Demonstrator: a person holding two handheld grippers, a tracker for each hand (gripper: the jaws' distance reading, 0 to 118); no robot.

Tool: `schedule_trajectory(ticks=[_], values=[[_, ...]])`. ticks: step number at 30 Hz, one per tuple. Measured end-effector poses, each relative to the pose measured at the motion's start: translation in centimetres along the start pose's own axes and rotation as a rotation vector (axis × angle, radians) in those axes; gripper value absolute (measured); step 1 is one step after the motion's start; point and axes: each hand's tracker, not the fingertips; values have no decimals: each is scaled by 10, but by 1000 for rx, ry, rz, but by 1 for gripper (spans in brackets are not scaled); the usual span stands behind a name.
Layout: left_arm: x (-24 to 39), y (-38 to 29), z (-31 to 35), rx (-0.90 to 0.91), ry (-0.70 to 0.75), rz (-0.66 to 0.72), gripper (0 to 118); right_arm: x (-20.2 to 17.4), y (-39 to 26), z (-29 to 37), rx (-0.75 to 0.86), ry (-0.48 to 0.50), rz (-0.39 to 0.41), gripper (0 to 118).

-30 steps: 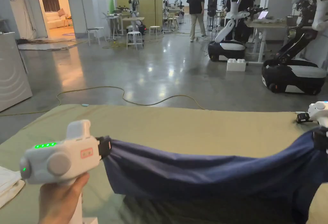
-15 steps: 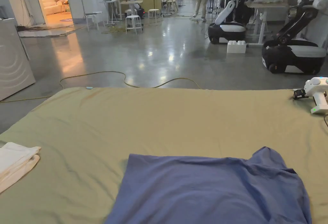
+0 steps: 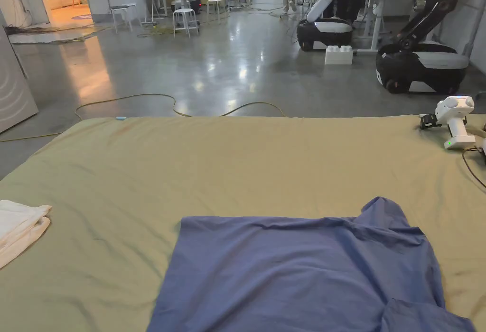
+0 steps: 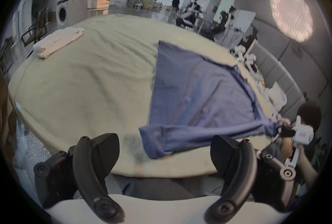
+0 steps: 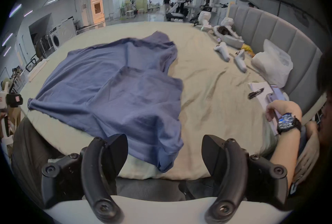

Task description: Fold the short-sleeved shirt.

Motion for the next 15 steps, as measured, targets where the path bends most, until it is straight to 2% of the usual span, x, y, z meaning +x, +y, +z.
schedule_trajectory(ticks=[3, 5, 9, 11, 13, 14, 15], values=[[29, 17, 38, 172, 7, -108, 107, -2, 10, 25, 65, -9, -65, 89], [55, 28, 68, 286, 49, -183, 107, -14, 14, 55, 185, -35, -49, 89], [107, 33, 119, 508, 89, -296, 107, -52, 33, 115, 376, 22, -1, 89], [125, 33, 133, 560, 103, -292, 106, -67, 44, 137, 461, 90, -2, 86], [136, 34, 144, 579, 97, -277, 105, -79, 53, 150, 526, 125, -3, 69], [139, 35, 146, 598, 76, -288, 102, -84, 58, 155, 543, 122, 5, 55], [142, 36, 150, 598, 75, -290, 90, -87, 63, 158, 562, 131, 20, 30]])
